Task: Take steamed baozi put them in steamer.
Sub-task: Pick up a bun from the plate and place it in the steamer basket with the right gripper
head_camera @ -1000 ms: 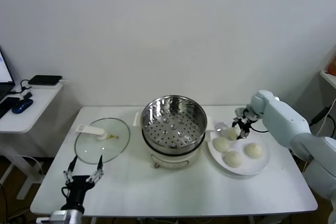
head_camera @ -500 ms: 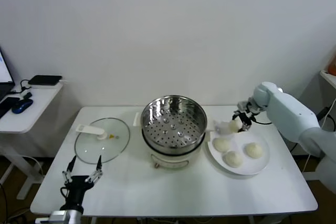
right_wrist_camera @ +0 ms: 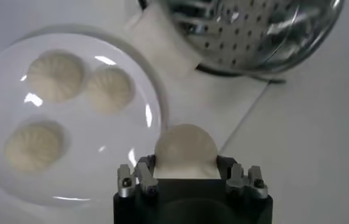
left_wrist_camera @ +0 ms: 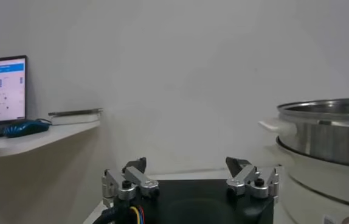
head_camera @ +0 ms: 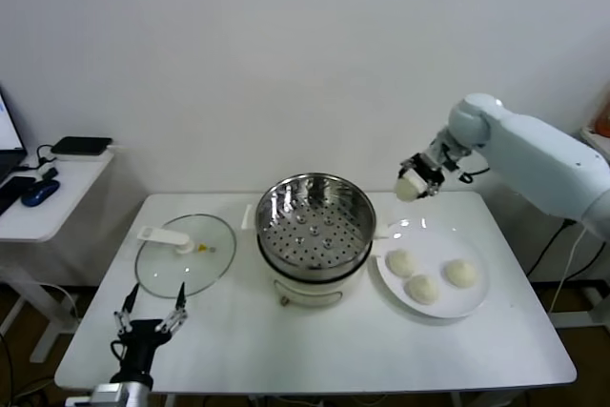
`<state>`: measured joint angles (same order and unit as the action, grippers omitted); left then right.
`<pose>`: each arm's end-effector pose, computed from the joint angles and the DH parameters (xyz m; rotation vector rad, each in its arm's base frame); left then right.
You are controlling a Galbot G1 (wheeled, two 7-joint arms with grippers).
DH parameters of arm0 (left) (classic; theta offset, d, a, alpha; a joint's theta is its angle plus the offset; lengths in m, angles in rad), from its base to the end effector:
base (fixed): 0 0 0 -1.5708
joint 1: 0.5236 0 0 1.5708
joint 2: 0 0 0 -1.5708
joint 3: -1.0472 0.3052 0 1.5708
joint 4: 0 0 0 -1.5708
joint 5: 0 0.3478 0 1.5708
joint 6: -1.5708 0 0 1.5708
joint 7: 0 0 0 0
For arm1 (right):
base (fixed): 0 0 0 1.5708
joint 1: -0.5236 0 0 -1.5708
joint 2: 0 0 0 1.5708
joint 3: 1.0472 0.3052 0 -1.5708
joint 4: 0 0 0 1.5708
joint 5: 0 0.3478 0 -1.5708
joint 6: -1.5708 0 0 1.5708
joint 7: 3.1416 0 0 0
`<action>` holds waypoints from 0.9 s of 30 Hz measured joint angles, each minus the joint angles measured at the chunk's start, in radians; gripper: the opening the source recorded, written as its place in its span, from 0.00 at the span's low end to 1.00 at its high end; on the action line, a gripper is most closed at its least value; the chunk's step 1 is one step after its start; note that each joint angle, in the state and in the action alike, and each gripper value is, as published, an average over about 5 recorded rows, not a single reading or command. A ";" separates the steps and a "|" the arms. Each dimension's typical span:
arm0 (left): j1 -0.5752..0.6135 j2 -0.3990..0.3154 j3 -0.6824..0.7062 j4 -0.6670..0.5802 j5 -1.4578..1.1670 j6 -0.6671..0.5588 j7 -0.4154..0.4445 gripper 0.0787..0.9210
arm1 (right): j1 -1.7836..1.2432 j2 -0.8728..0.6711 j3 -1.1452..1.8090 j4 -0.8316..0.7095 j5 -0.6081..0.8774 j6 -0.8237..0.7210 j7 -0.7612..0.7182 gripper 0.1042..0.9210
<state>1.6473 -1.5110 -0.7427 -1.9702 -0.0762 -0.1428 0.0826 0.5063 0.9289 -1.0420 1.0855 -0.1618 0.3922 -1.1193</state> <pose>0.1647 0.0797 -0.3132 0.1269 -3.0876 -0.1416 0.5585 -0.0335 -0.0081 1.6223 -1.0083 2.1567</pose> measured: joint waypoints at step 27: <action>0.004 0.000 -0.008 -0.025 0.006 0.003 0.005 0.88 | -0.053 0.337 0.000 -0.046 -0.224 0.168 0.009 0.69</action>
<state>1.6517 -1.5113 -0.7507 -1.9950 -0.0701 -0.1396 0.0878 0.4535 1.2656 -1.0417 1.0393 -0.3853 0.5599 -1.1103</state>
